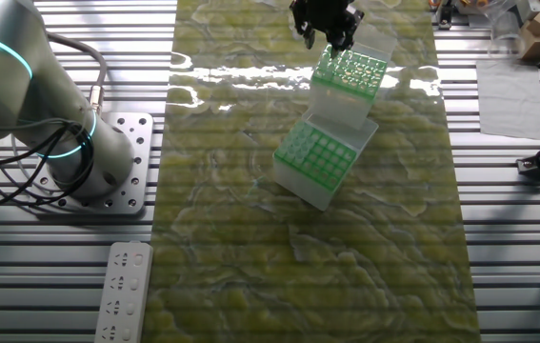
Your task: Transfer all large pipette tips from one holder to another
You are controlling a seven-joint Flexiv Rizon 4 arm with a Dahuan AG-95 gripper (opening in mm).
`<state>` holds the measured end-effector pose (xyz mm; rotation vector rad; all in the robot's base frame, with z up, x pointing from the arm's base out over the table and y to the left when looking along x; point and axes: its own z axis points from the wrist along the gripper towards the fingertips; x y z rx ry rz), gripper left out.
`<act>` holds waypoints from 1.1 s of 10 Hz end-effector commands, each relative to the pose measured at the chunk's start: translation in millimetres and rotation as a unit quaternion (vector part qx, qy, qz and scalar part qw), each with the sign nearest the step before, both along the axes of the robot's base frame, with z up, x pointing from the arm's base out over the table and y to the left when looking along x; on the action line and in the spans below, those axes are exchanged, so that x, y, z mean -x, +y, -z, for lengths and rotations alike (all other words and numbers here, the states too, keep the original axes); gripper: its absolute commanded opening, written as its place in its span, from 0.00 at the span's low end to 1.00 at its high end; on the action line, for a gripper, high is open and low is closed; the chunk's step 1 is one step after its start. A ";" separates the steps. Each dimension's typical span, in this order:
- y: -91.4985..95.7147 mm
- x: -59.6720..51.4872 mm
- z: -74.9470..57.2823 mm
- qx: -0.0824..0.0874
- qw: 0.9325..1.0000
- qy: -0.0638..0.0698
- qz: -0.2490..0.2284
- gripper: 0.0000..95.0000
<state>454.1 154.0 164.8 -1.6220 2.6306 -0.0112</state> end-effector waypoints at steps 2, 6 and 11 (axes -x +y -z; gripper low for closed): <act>-1.1 -0.2 3.7 0.001 1.000 -0.003 -0.013 0.40; -2.0 1.0 8.8 0.000 1.000 -0.003 -0.016 0.40; -3.2 3.3 14.1 0.000 1.000 -0.008 -0.021 0.00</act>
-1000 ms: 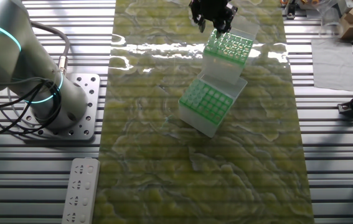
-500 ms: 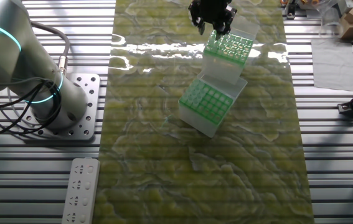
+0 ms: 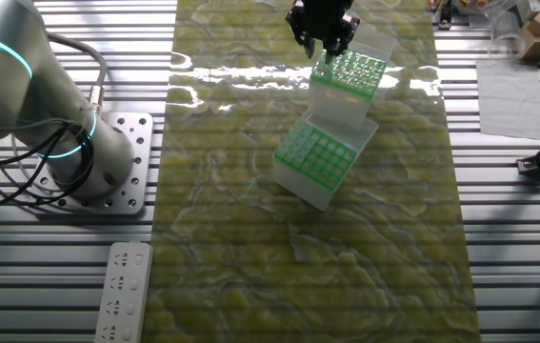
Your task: Transfer all large pipette tips from one holder to another
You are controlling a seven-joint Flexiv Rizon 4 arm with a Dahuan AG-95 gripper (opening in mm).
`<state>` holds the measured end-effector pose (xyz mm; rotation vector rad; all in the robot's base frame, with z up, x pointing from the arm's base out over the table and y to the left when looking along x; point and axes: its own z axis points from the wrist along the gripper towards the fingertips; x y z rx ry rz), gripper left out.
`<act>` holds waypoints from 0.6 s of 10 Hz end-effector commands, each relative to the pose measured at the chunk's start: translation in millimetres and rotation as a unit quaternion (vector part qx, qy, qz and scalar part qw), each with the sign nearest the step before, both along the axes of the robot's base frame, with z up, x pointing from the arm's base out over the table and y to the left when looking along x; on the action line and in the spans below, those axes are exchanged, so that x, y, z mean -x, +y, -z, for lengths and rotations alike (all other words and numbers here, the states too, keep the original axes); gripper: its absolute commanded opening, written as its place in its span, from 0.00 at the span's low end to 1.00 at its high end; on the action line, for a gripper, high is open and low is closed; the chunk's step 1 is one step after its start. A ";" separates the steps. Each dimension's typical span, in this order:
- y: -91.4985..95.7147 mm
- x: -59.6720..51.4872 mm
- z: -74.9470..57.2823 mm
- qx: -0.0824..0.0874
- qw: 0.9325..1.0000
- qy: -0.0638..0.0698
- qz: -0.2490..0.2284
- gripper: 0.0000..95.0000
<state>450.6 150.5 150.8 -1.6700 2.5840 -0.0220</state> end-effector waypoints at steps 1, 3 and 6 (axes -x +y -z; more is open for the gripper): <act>0.1 -0.2 0.1 0.000 1.000 0.000 0.002 0.00; -0.8 -0.4 -0.4 0.000 1.000 0.002 0.005 0.00; -7.2 -4.6 -14.7 -0.006 1.000 0.008 0.015 0.00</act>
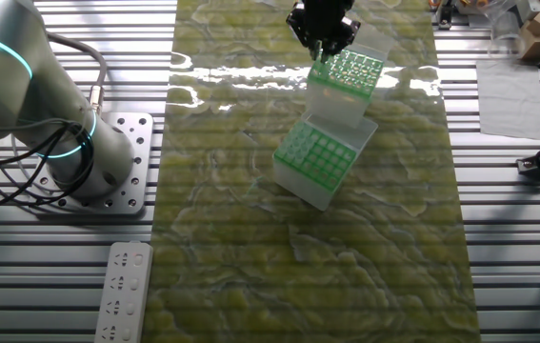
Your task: Transfer all large pipette tips from one holder to another
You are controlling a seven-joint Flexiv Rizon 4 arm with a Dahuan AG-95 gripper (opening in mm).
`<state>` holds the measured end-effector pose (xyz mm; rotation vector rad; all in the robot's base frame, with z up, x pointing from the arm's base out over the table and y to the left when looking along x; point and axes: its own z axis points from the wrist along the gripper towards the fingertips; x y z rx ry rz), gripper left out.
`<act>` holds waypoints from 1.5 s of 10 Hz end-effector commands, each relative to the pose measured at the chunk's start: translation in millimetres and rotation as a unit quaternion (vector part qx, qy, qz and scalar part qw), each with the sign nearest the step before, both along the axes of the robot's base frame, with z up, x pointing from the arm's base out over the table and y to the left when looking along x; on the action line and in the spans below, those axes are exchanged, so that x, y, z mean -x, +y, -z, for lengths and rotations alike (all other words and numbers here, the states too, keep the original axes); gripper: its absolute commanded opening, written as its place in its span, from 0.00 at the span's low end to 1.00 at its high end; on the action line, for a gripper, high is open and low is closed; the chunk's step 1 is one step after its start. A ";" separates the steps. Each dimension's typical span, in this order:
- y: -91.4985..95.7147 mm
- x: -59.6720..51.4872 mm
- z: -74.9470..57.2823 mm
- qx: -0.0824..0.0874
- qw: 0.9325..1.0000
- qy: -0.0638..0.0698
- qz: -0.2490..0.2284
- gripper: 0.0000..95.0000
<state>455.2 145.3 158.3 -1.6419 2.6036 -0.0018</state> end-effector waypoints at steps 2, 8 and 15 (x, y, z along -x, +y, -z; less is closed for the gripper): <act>-3.0 -4.6 -23.1 -0.003 1.000 0.009 0.018 0.00; 9.5 -9.7 -93.9 0.006 0.996 0.039 0.083 0.00; 1.0 -9.7 -141.4 0.002 0.993 0.064 0.101 0.00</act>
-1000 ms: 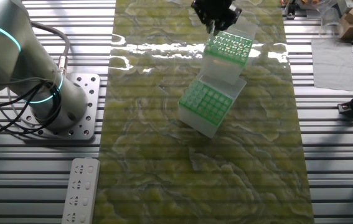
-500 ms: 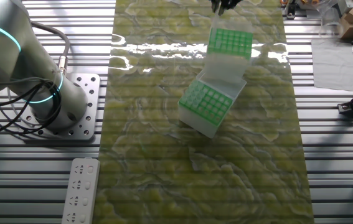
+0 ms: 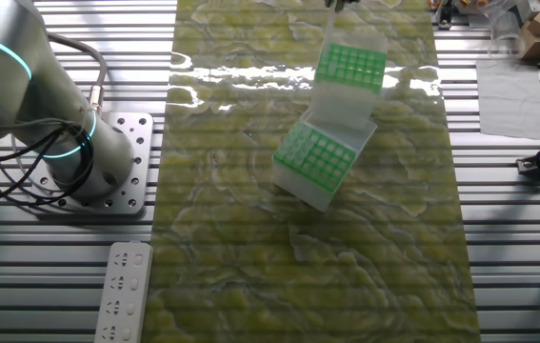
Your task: Transfer all large pipette tips from one holder to another
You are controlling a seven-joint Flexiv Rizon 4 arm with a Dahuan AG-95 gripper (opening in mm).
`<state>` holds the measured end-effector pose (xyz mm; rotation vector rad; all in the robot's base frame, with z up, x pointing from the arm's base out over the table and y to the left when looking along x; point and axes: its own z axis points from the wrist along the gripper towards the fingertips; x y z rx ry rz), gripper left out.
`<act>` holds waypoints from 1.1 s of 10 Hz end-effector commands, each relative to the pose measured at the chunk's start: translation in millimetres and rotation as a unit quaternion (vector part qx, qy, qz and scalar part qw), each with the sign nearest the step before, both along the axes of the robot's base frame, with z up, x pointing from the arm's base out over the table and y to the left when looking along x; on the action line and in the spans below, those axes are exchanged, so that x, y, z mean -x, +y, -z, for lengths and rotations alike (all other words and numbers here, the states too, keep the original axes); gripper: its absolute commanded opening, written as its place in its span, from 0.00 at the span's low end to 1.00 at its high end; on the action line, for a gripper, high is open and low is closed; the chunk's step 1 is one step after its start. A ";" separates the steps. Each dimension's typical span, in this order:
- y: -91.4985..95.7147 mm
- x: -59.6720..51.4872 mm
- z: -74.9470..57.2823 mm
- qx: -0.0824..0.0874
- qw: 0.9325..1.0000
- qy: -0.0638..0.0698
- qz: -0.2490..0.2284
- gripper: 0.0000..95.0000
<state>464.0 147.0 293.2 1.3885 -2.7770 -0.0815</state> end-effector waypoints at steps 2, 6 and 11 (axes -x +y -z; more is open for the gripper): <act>-7.0 0.0 -21.0 0.002 1.000 0.015 0.004 0.00; -36.7 5.7 -39.2 0.011 1.000 0.022 -0.017 0.00; -100.0 -1.2 -28.1 0.013 1.000 0.022 -0.008 0.00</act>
